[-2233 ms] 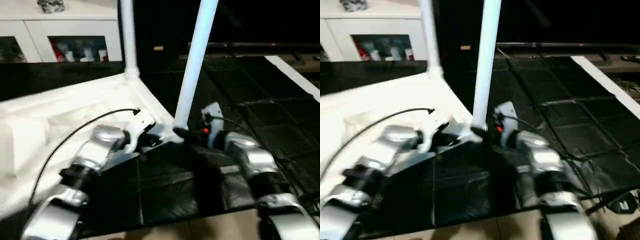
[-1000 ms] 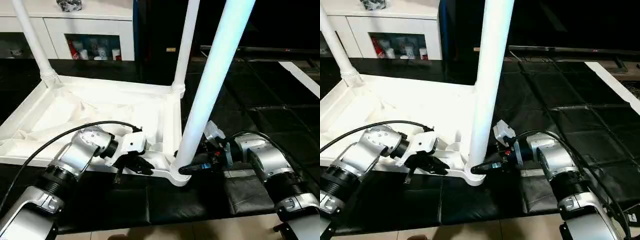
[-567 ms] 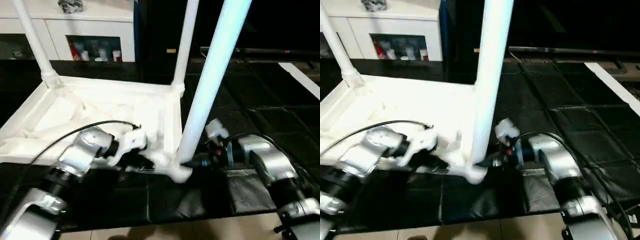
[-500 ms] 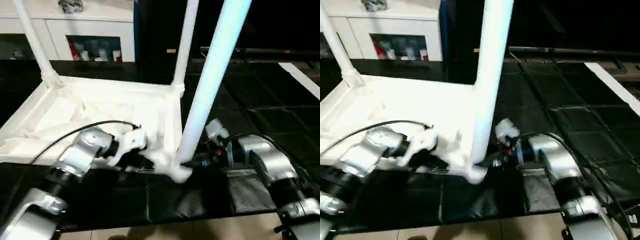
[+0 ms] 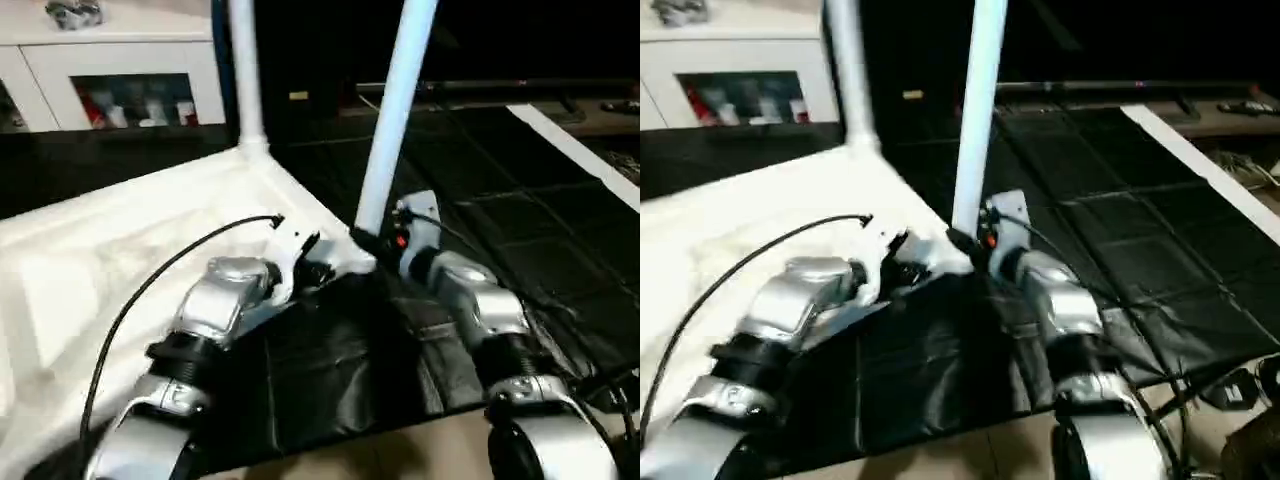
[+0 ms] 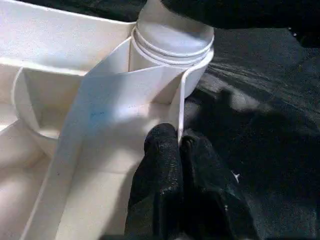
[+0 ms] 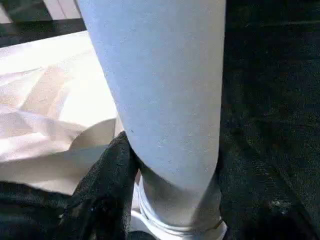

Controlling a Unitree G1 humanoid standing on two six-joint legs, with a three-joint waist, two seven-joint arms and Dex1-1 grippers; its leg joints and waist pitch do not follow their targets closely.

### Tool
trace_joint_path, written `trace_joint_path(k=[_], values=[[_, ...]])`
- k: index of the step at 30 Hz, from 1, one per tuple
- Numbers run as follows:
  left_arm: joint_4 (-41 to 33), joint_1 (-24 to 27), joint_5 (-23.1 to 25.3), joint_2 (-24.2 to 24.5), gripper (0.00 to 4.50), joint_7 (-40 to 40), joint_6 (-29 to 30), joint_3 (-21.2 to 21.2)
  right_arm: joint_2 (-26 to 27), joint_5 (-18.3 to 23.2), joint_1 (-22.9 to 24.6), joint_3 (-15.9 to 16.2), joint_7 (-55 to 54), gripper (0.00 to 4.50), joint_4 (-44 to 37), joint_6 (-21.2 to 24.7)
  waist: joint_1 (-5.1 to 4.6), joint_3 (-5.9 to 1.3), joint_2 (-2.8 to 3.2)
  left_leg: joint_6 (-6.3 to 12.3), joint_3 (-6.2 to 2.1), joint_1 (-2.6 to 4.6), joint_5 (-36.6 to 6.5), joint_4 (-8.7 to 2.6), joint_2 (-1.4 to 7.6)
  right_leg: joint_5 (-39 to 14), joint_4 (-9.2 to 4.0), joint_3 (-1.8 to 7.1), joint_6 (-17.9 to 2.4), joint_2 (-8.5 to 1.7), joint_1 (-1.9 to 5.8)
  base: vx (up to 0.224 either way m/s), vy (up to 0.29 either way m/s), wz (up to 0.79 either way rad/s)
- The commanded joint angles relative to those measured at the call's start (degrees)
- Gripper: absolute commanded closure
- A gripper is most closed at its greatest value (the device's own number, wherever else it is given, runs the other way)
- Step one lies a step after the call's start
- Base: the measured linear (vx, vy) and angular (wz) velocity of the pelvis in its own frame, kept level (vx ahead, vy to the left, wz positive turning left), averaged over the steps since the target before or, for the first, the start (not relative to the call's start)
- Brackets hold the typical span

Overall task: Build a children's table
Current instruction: Rotate leg to tighten

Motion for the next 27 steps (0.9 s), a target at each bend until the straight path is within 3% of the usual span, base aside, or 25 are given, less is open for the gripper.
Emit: trace_joint_path(k=[1,2,8,11,16,18,21,23,27], values=[[-3.4,-1.8,-3.7,-4.2,4.5,-1.8,-1.6,-2.4,5.0,1.5,0.2,3.9,2.9,1.8,2.8,2.5,0.74,-4.13,-0.03,3.66,0.24,-0.47,-4.2,-3.39,0.22,-5.6,-3.31,2.72,-12.9,-2.81,3.95,0.0,0.0,0.0],[-3.4,-1.8,-3.5,-3.7,4.5,-1.9,-1.8,-2.4,4.8,1.2,0.4,4.2,3.1,1.6,2.6,2.4,0.91,-4.04,0.26,3.96,0.31,-0.36,-4.4,-3.36,0.19,-5.2,-3.35,2.75,-13.1,-2.81,3.9,0.0,0.0,0.0],[-3.8,-0.4,-0.5,1.3,4.5,-5.2,-4.5,-5.0,1.9,0.0,1.9,4.5,6.9,1.09,1.3,-0.2,1.02,-3.79,0.24,3.04,0.3,-0.17,-7.8,-3.66,0.35,-10.0,-3.98,2.78,-11.7,-3.0,3.81,0.0,0.0,0.0],[-3.8,1.3,0.8,6.6,4.5,-12.0,-8.6,-8.0,-4.3,0.2,4.2,7.0,16.9,0.83,-1.5,-0.6,1.18,-3.75,0.21,3.09,0.3,-0.11,-8.2,-3.7,0.49,-9.8,-3.89,2.81,-11.7,-2.92,3.8,0.0,0.0,0.0],[-3.9,1.9,0.1,9.5,4.5,-17.6,-10.7,-8.8,-8.6,1.0,5.2,7.1,22.9,0.43,-3.0,-1.1,2.24,-3.64,0.28,2.84,0.38,0.15,-8.7,-3.75,0.62,-10.4,-3.88,2.93,-11.9,-3.04,3.62,0.0,0.0,0.0],[-4.1,2.5,-1.0,13.6,4.5,-25.8,-14.6,-11.1,-12.9,1.2,5.9,7.8,30.4,0.1,-4.3,-2.3,2.55,-3.76,0.19,2.87,0.34,0.33,-8.8,-3.73,0.7,-10.8,-3.83,2.9,-11.9,-3.13,3.63,0.0,0.0,0.0],[-3.9,2.4,-1.4,16.3,4.5,-31.3,-17.3,-12.6,-15.8,1.8,6.6,9.4,36.8,0.04,-6.2,-2.8,3.45,-3.72,0.35,3.02,0.49,0.33,-8.3,-3.6,0.79,-8.6,-3.46,2.84,-12.6,-2.89,3.56,0.0,0.0,0.0],[-3.1,1.6,-1.3,19.2,4.5,-37.6,-20.2,-14.8,-18.6,2.4,6.3,11.6,43.8,0.04,-7.2,-3.4,3.68,-3.67,0.61,3.01,0.47,0.25,-9.4,-3.65,0.84,-9.5,-3.47,2.81,-12.4,-2.95,3.65,0.0,0.0,0.0],[-2.6,1.0,-0.3,20.8,4.5,-41.2,-22.2,-16.6,-19.1,2.3,5.2,12.9,48.1,0.04,-6.4,-4.7,3.91,-3.67,0.54,2.23,0.46,0.33,-10.4,-3.68,0.94,-11.3,-3.61,2.86,-12.4,-3.15,3.49,0.0,0.0,0.0]])
